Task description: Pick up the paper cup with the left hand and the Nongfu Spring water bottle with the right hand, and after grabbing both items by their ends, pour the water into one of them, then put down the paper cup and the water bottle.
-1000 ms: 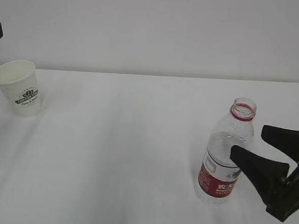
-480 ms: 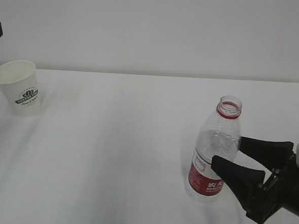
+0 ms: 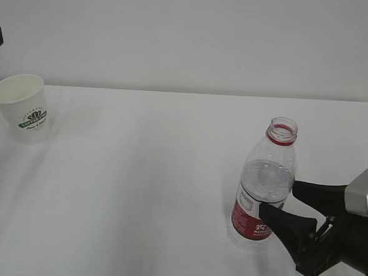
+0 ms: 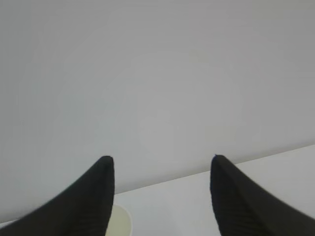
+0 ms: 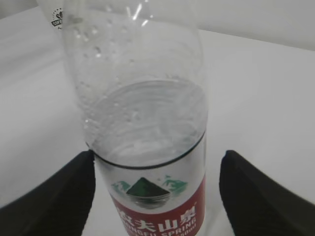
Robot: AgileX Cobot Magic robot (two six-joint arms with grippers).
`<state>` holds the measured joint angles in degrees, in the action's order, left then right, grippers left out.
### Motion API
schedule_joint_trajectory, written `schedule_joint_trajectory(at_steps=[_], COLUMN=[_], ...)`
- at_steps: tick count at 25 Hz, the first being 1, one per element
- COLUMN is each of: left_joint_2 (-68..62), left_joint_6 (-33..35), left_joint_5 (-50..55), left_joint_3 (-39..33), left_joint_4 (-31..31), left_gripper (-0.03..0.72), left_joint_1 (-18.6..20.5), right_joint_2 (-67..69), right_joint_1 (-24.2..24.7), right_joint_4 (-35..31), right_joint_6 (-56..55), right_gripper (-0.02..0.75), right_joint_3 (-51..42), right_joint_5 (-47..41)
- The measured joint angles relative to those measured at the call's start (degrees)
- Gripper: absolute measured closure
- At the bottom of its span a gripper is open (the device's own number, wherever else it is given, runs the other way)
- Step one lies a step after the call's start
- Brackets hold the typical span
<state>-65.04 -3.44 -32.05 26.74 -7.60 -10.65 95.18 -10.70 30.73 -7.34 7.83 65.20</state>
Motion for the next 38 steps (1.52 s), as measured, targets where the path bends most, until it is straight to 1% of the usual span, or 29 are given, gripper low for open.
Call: schedule_joint_trajectory(at_steps=[22,28,32,38], left_joint_2=[0.0,-0.27,-1.36,-4.74], left_joint_6=[0.0,0.0,0.0,0.0], left_joint_5=[0.22,3.13,4.59,4.13], left_joint_3=[0.0,0.0,0.0,0.0], left_joint_4=[0.0,0.0,0.0,0.0], left_gripper=[0.237,0.237,0.237,0.237], left_joint_1=[0.0,0.0,0.0,0.0], right_joint_2=[0.08,0.08,0.08,0.08], right_joint_1=[0.0,0.0,0.0,0.0], right_joint_4=[1.41,1.65,1.73,1.77], right_joint_6=[0.26,0.26,0.16,0.16], right_gripper=[0.151,0.151,0.151,0.15], right_joint_3=[0.0,0.0,0.0,0.0], right_joint_5=[0.06,0.06,0.06,0.06])
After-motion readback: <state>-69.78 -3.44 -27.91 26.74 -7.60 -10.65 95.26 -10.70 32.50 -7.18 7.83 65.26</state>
